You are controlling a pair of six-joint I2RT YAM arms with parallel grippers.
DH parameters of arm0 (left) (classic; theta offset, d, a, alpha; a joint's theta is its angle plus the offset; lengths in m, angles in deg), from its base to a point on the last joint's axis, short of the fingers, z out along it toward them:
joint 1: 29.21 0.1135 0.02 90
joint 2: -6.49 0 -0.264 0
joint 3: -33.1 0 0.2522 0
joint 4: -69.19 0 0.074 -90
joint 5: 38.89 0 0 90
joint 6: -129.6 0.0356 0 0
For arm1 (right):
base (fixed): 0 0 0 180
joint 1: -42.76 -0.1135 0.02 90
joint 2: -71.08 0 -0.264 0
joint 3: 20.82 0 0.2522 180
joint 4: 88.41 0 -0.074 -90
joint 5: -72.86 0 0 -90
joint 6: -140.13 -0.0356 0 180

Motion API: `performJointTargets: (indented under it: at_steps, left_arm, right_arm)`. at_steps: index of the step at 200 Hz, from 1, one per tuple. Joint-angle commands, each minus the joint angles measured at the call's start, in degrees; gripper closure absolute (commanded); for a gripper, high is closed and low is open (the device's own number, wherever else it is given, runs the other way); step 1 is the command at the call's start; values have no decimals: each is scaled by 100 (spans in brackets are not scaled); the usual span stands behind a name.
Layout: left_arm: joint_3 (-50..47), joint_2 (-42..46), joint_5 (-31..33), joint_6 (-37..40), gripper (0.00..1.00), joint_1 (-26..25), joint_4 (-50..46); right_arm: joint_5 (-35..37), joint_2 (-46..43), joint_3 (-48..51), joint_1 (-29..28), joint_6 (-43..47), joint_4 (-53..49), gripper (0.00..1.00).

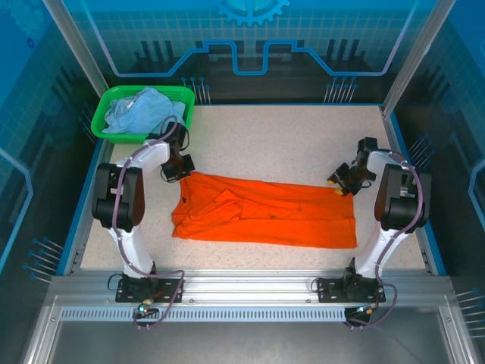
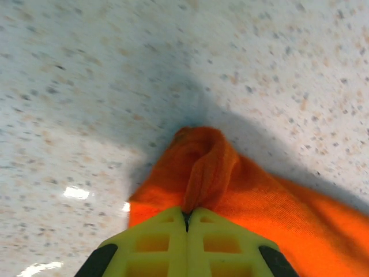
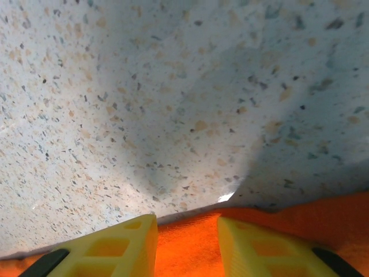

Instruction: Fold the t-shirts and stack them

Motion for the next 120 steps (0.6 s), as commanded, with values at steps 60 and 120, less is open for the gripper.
performJointTargets:
  at_steps: [60, 120]
  left_arm:
    - [265, 32, 602, 82, 60, 220, -139]
    - [489, 903, -362, -184, 43, -14, -668]
  right_arm:
    - [-124, -138, 0, 128, -122, 13, 50]
    - [-368, -1469, 214, -142, 16, 229, 41]
